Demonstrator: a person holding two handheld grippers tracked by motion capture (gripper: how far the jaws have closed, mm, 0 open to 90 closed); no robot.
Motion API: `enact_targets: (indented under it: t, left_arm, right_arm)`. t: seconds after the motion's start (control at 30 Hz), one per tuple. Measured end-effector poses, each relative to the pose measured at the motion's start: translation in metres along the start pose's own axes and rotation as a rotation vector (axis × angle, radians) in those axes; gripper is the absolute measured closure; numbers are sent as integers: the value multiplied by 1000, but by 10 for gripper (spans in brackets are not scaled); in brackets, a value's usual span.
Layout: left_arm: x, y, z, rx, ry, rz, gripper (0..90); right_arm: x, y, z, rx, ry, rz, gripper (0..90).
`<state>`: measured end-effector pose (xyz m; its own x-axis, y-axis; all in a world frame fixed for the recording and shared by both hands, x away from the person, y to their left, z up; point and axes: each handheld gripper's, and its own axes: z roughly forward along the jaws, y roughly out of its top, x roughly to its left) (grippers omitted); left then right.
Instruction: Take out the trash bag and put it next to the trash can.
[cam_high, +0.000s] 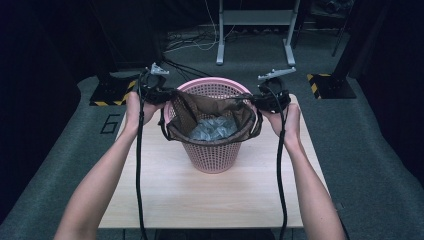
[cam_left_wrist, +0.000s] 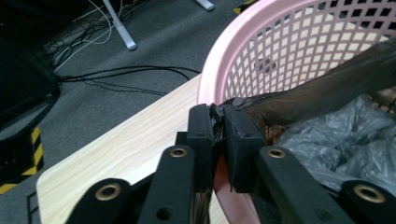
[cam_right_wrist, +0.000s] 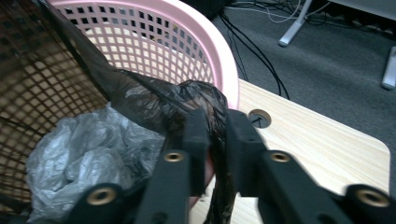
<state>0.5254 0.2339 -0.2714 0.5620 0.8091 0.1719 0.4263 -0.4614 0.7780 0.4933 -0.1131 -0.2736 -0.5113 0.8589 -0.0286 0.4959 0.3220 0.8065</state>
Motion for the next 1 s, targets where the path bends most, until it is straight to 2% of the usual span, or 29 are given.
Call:
enact_targets:
  t: [0.1,0.3,0.53,0.6,0.67,0.77,0.87,1.0]
  left_arm:
    - [-2,-1,-6,4,-24,7,862]
    - [-6,-3,-18,-7,-117,-8,885]
    - [-15,-1,-21,-40,-207,-25,891]
    - [-19,2,-20,-50,-236,-21,893]
    - [-25,4,-18,-58,-253,-13,892]
    - [-33,9,-14,-78,-313,-3,892]
    - [-41,13,-9,-94,-372,26,888]
    - [-47,16,-1,-114,-447,30,856]
  right_arm:
    - [1,-1,-4,1,9,-1,872]
    - [5,-3,-21,-44,44,-3,899]
    - [20,0,-40,-116,101,-22,900]
    - [28,5,-43,-132,111,-45,900]
    - [35,10,-44,-142,119,-65,900]
    - [49,19,-43,-148,138,-104,900]
    - [65,29,-36,-142,151,-146,900]
    - [77,39,-26,-134,163,-172,900]
